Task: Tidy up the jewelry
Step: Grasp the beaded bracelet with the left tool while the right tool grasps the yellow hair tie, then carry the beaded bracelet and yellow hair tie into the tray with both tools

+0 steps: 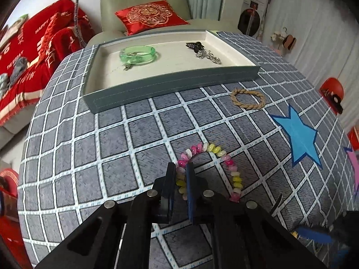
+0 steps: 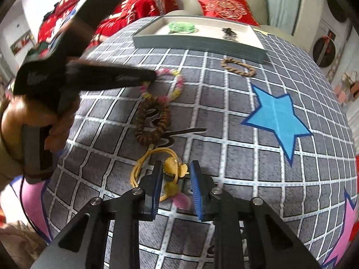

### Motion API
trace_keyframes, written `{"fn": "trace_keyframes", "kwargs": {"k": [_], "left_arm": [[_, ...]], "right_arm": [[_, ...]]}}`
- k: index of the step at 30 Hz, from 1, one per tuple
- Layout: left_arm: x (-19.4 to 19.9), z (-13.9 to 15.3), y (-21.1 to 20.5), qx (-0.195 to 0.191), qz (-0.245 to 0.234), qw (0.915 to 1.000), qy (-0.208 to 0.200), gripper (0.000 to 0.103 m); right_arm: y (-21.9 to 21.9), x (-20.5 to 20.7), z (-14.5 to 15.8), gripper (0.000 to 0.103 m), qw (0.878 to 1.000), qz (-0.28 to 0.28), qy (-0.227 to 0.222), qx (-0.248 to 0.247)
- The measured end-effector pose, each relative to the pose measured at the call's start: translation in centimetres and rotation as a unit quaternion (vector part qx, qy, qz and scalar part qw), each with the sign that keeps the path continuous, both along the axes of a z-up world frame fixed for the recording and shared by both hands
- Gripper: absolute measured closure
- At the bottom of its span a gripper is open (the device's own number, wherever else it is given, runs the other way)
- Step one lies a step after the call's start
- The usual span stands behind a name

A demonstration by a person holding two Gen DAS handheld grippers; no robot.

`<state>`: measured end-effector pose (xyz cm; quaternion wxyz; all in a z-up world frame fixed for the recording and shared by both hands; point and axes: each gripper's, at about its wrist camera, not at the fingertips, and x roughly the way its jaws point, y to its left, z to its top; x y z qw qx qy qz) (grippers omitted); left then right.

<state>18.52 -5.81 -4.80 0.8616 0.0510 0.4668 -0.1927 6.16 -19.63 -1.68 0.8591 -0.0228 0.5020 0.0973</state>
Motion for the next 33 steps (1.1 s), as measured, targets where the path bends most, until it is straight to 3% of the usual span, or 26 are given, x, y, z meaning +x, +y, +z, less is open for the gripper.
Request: {"fn": "trace_keyframes", "kwargs": {"k": [11,21,33], "left_arm": [[-1.2,2.5,2.7,-0.043,0.024,0.9985,-0.023,0.078],[-1.4,4.1,3.8,-0.074,0.040,0.9959,-0.033,0.078],[0.1,6.7,5.0,-0.102,0.054,0.9919,-0.052,0.078]], "right_arm": [[-4.1,1.1,1.9,0.076,0.997,-0.054,-0.016,0.049],[-5.6,1.9,3.1,0.076,0.994,-0.071,-0.026,0.075],[-6.7,5.8,5.9,0.076,0.991,-0.072,-0.050,0.099]]}}
